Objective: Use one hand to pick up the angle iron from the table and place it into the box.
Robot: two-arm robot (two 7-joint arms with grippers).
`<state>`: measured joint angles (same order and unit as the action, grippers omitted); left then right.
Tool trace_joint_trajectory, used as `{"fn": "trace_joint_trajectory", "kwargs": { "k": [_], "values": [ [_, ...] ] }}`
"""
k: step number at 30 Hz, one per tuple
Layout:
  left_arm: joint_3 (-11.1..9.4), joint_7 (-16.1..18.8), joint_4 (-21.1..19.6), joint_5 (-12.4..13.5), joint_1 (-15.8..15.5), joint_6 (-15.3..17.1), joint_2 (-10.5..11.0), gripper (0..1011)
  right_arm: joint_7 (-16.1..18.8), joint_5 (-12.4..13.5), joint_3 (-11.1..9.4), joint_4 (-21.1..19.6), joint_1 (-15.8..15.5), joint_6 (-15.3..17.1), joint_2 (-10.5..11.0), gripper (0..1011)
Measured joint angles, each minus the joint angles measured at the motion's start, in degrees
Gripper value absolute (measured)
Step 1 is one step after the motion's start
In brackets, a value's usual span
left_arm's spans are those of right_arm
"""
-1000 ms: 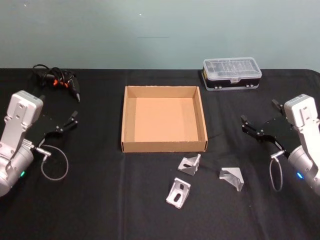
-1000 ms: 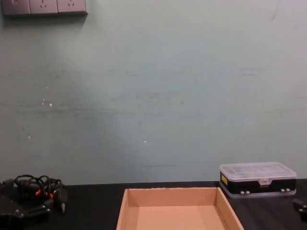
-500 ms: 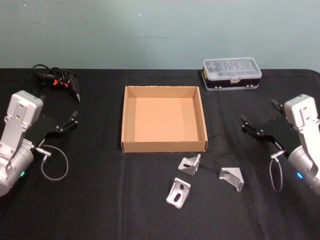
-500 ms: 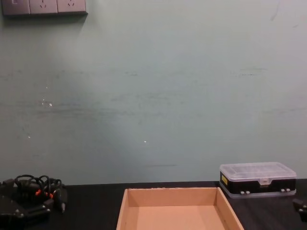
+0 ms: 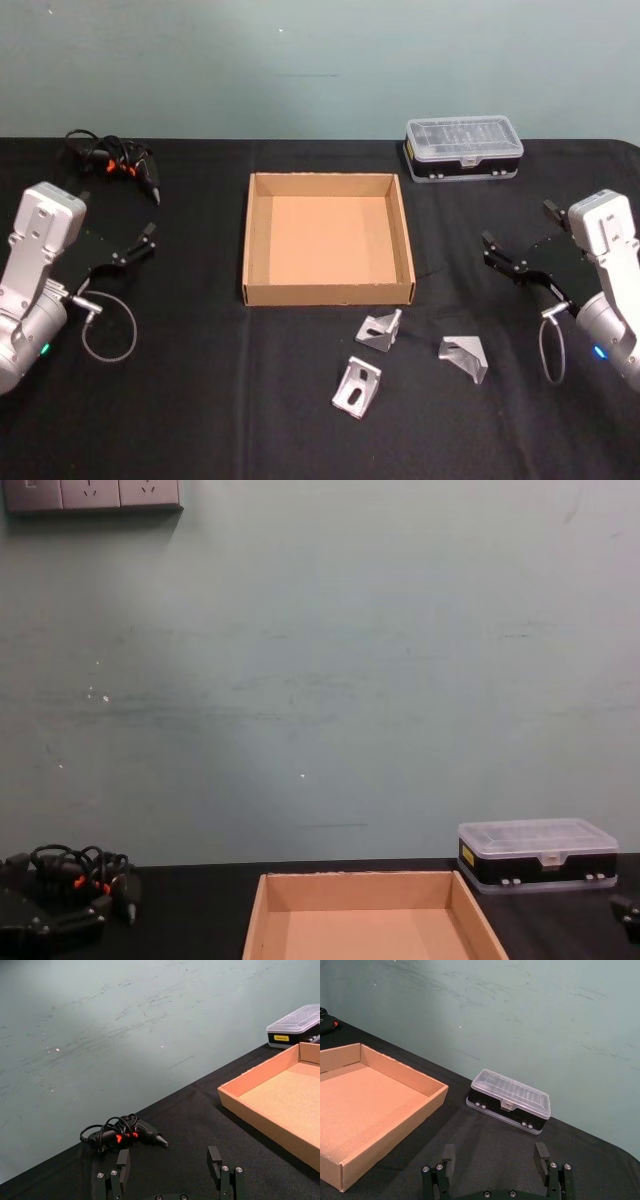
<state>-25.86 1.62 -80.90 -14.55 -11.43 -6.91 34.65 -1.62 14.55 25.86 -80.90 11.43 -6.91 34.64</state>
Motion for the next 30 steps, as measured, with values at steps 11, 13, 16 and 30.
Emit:
{"fn": "trace_joint_trajectory", "kwargs": {
  "k": [11, 13, 16, 30],
  "values": [
    [0.00, 0.00, 0.00, 0.00, 0.00, 0.00, 0.00, 1011, 0.00, 0.00, 0.00, 0.00, 0.00, 0.00, 0.00, 1004],
    [0.00, 0.00, 0.00, 0.00, 0.00, 0.00, 0.00, 1011, 0.00, 0.00, 0.00, 0.00, 0.00, 0.00, 0.00, 1004],
    [0.00, 0.00, 0.00, 0.00, 0.00, 0.00, 0.00, 1011, 0.00, 0.00, 0.00, 0.00, 0.00, 0.00, 0.00, 1004],
    [0.00, 0.00, 0.00, 0.00, 0.00, 0.00, 0.00, 1011, 0.00, 0.00, 0.00, 0.00, 0.00, 0.00, 0.00, 1004]
  ]
}}
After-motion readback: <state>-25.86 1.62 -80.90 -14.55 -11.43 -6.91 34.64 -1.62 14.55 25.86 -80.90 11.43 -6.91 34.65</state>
